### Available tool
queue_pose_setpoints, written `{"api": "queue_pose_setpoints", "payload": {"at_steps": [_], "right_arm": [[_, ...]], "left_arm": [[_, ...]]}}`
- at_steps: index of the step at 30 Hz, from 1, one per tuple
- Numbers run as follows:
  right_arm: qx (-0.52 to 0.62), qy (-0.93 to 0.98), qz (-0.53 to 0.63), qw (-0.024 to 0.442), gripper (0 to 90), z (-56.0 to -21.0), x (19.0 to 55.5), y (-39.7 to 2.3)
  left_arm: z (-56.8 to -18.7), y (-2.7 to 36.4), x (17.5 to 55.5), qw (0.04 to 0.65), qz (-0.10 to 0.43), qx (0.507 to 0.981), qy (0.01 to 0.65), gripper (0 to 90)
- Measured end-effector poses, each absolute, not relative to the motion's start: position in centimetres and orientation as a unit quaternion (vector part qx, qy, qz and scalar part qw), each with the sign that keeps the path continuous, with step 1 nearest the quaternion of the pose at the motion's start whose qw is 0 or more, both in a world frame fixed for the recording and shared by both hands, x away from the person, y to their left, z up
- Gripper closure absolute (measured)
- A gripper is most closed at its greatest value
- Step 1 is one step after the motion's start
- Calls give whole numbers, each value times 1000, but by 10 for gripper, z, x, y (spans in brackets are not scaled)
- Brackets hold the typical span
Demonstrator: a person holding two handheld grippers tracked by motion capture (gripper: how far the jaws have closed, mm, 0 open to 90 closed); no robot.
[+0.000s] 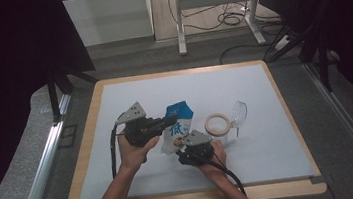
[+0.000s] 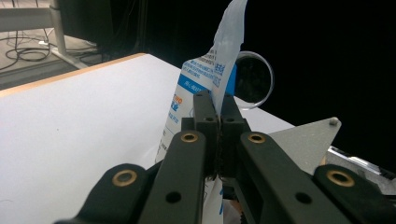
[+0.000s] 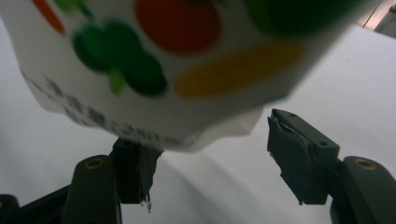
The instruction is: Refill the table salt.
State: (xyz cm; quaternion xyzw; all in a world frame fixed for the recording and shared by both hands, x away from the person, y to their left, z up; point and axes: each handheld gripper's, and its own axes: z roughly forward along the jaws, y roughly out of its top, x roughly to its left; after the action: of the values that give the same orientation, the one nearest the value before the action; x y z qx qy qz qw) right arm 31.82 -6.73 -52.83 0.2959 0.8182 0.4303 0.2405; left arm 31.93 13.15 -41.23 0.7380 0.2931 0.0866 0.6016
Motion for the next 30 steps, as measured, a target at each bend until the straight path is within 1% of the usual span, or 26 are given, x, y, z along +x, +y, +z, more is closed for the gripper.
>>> {"api": "queue_pose_setpoints", "payload": {"at_steps": [4, 10, 13, 30], "right_arm": [[270, 821, 439, 247, 439, -527, 317, -66], [265, 819, 453, 234, 480, -528, 314, -69], [267, 817, 461, 220, 493, -529, 314, -72], [277, 816, 468, 194, 515, -534, 308, -82]], "left_arm": [[-412, 128, 321, 603, 84, 737, 293, 900], [-411, 123, 326, 597, 83, 742, 295, 900], [-411, 122, 329, 597, 75, 741, 298, 900], [-415, 107, 341, 584, 58, 754, 294, 900]]}}
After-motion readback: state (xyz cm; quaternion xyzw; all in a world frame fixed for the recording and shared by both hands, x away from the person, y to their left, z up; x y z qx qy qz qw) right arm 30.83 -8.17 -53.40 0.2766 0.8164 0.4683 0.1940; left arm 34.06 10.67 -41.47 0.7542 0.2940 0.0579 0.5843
